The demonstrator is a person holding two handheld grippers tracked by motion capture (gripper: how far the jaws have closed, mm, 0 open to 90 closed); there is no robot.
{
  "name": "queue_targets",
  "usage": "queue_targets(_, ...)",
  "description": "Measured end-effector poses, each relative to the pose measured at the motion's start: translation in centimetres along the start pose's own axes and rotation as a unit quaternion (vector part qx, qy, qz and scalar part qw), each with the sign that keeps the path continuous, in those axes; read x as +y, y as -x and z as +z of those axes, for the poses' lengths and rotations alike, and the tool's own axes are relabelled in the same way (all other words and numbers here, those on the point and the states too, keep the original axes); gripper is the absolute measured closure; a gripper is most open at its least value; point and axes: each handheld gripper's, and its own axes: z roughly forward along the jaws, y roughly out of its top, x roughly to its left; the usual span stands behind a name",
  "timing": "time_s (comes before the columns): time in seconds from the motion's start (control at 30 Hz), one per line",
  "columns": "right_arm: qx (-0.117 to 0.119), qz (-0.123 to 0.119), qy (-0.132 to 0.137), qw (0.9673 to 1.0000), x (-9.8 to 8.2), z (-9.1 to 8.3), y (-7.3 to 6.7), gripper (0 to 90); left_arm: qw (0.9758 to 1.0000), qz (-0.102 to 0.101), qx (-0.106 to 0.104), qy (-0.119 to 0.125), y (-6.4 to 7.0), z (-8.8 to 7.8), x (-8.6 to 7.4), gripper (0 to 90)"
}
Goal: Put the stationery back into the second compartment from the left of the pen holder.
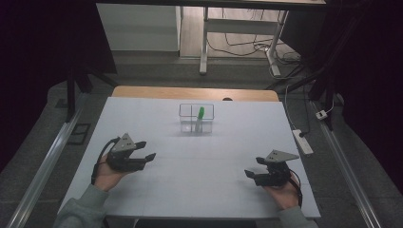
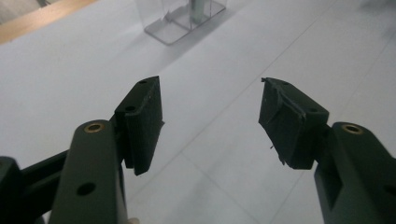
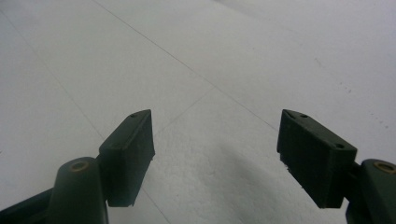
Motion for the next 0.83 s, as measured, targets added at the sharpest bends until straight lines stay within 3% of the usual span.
queue_targets(0.4, -0.001, 0.000, -0.001, 1.0000, -0.1, -0.1, 0.2, 27.6, 0.9994, -0.027, 0.014, -0.017, 0.2, -1.1, -3.9, 38.6)
queue_targets(0.83, -0.003, -0.001, 0.002, 1.0000, -0.1, -0.2, 0.2, 27.6, 0.9991, -0.036, 0.011, -0.017, 0.1, -1.2, -4.5, 37.3)
